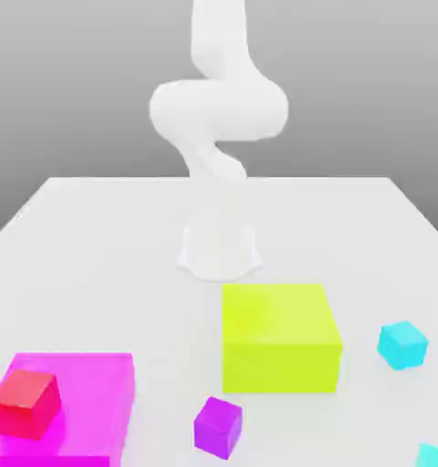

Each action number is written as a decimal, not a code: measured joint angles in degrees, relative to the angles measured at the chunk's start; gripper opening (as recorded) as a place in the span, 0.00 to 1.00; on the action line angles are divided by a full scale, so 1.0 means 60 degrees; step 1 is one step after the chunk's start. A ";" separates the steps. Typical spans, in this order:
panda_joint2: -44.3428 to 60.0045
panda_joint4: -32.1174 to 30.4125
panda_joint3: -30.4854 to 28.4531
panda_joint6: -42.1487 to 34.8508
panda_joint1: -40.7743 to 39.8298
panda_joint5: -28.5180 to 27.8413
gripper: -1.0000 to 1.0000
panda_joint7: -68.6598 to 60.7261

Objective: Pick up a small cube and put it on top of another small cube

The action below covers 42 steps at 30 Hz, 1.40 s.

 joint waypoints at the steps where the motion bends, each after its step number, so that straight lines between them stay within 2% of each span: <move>1: 0.0357 -0.0143 -0.0030 0.0190 0.0334 0.0059 0.50 -0.0455; 9: 0.3015 -0.1202 0.0040 0.1593 0.2583 0.0554 0.50 -0.3878; 17: 0.5630 -0.2253 0.0707 0.2990 0.4262 0.0718 0.50 -0.7031; 23: 0.7582 -0.3049 0.1250 0.4057 0.5413 -0.0229 0.50 -0.8628; 29: 0.9633 -0.2903 0.0767 0.5605 0.5914 -0.1151 0.50 -0.8434; 30: 0.9936 -0.2849 0.0671 0.5851 0.5996 -0.1214 0.00 -0.8383; 37: 0.9990 -0.2839 0.0656 0.5876 0.6007 -0.1254 0.00 -0.8353; 42: 0.8499 -0.3121 0.1032 0.4673 0.5743 -0.0762 0.00 -0.8726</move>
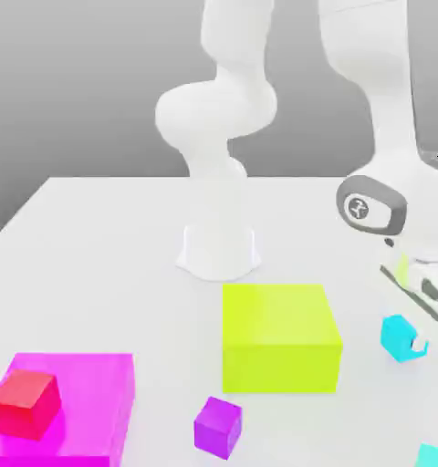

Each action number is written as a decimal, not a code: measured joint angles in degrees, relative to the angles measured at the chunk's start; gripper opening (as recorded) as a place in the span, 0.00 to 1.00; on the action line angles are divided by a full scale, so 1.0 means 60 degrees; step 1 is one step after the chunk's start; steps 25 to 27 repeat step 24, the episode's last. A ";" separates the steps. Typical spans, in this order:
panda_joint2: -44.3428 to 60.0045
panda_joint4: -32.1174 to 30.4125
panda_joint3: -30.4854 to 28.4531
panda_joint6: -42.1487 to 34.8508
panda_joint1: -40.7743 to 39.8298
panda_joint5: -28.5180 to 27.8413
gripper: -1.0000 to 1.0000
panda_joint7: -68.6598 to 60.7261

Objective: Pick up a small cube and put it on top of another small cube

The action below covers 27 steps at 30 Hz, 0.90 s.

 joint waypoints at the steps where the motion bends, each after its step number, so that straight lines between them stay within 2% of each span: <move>1: -0.0229 0.0029 0.0025 -0.0255 -0.0044 0.0119 0.00 -0.0044; 16: 0.1591 0.4928 -0.1515 -0.3334 -0.1230 0.0926 0.00 0.1843; 20: 0.2656 0.5531 -0.1632 -0.2881 -0.1427 0.1161 0.00 0.1962; 21: 0.2937 0.5564 -0.1612 -0.2633 -0.1453 0.1186 1.00 0.1956; 27: 0.2937 0.5564 -0.1612 -0.2633 -0.1453 0.1186 1.00 0.1956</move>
